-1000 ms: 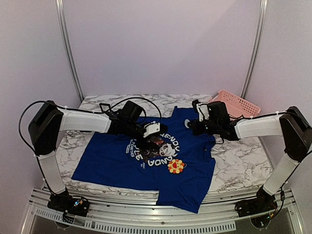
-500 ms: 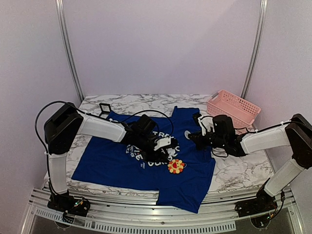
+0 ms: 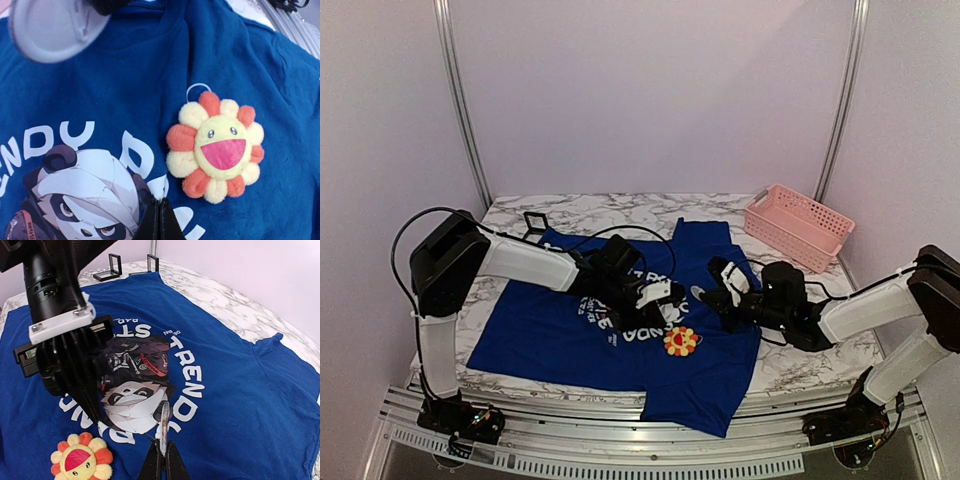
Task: Pin the brooch onto the clothing
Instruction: Pick up the clothing with brooches at the center of the board.
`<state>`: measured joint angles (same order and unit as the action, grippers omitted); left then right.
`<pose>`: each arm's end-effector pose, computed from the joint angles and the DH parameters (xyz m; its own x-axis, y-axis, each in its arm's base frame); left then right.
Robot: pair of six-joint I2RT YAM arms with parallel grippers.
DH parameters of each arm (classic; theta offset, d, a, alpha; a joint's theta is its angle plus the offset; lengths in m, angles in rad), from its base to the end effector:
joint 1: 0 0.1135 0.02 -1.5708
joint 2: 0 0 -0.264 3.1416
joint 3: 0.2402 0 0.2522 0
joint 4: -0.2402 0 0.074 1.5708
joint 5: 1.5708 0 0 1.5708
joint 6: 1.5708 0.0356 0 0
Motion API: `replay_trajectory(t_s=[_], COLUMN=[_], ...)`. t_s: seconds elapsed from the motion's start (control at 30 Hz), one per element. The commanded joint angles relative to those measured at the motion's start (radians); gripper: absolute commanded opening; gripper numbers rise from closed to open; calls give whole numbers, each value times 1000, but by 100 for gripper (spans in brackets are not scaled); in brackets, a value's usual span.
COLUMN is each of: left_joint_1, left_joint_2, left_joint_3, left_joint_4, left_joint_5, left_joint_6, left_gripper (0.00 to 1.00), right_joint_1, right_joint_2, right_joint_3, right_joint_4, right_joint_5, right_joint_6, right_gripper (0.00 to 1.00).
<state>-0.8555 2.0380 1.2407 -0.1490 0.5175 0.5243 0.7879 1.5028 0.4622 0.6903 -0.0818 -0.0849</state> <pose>0.2584 -0.3243 0.1307 -0.0372 0.7062 -0.7071 0.9985 -0.0022 -0.0547 0.1958 0.2009 0.1583 -0.1767 -0.2974 -0.9383 -0.7784 0.6256 -0.0517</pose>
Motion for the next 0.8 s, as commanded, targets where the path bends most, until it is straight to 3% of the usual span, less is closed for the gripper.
replay_trajectory(t_s=[0.0, 0.17, 0.27, 0.77], left_joint_1=[14, 21, 25, 29], left_joint_2=[-35, -83, -75, -62], left_joint_3=[6, 27, 46, 86], left_joint_4=[-6, -66, -119, -113], left_joint_5=[35, 96, 127, 186], left_joint_6=[-39, -29, -29, -90], left_gripper=[0, 0, 0, 0], right_joint_1=[19, 41, 61, 190], right_joint_2=[55, 70, 81, 193], right_joint_3=[-16, -29, -42, -36], right_joint_4=[112, 134, 147, 204], right_joint_5=[36, 76, 174, 357], right_joint_6=[-77, -158, -184, -285], right_gripper=[0, 0, 0, 0])
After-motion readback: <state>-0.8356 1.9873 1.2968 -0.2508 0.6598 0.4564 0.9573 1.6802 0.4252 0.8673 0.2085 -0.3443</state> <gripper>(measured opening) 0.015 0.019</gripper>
